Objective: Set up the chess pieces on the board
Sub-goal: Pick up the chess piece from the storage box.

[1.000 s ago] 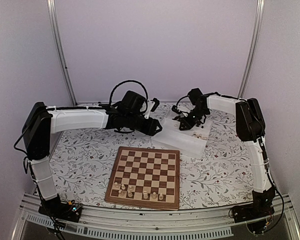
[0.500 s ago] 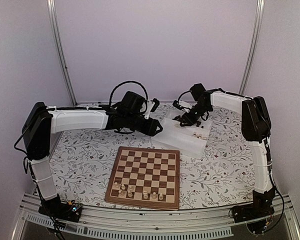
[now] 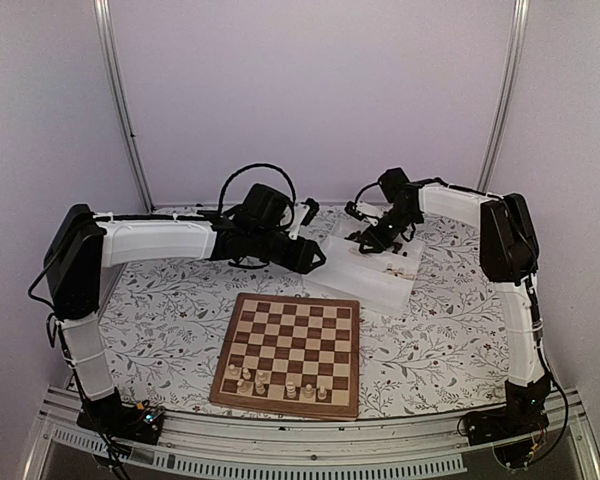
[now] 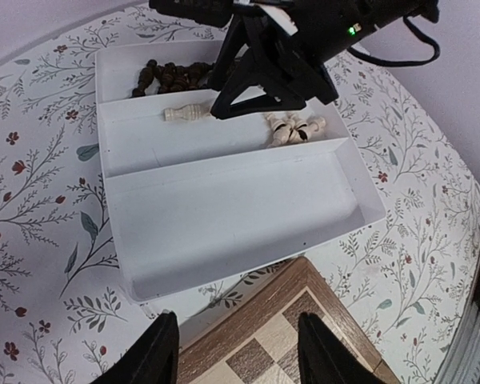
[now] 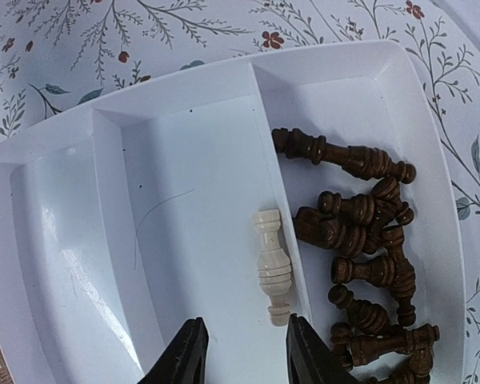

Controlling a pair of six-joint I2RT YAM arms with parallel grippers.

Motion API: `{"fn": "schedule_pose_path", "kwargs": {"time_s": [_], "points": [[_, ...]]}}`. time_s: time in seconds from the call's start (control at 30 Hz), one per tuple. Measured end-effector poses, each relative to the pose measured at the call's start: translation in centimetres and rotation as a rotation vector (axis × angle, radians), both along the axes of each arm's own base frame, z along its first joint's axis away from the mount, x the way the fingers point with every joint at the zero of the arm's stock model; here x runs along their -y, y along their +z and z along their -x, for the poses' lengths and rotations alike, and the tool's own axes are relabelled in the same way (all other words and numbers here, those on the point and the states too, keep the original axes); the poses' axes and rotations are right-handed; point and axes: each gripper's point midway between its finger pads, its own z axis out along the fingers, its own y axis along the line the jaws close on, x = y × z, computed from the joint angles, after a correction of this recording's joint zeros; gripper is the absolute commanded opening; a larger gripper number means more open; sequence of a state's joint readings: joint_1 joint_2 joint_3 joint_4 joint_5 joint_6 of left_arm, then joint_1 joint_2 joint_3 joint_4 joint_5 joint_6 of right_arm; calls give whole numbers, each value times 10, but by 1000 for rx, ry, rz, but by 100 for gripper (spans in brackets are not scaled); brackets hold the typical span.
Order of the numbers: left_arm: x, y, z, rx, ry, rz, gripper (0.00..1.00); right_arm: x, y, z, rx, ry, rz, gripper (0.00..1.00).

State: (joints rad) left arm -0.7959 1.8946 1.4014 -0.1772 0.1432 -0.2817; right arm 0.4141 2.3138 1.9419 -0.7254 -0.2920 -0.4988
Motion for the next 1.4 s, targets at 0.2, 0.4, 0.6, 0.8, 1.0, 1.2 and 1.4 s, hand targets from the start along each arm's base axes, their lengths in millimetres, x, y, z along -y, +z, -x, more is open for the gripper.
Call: {"fn": "schedule_pose_path", "kwargs": {"time_s": [0.2, 0.4, 0.6, 0.8, 1.0, 1.2, 1.4], "points": [[0, 0, 1, -2, -2, 1, 53, 2, -14, -1, -13, -7, 29, 39], [0, 0, 1, -3, -3, 1, 53, 4, -35, -1, -25, -14, 77, 52], [1, 0, 1, -4, -5, 3, 53, 3, -41, -5, -18, -25, 93, 43], [0, -1, 1, -5, -4, 3, 53, 1, -42, -5, -23, -24, 83, 30], [1, 0, 2, -13, -7, 9, 53, 1, -42, -7, -21, -30, 83, 16], [1, -1, 2, -18, -6, 11, 53, 2, -42, -10, -13, -50, 90, 5], [-3, 4, -6, -38, 15, 55, 54, 8, -36, 2, -5, -51, 81, 1]]}}
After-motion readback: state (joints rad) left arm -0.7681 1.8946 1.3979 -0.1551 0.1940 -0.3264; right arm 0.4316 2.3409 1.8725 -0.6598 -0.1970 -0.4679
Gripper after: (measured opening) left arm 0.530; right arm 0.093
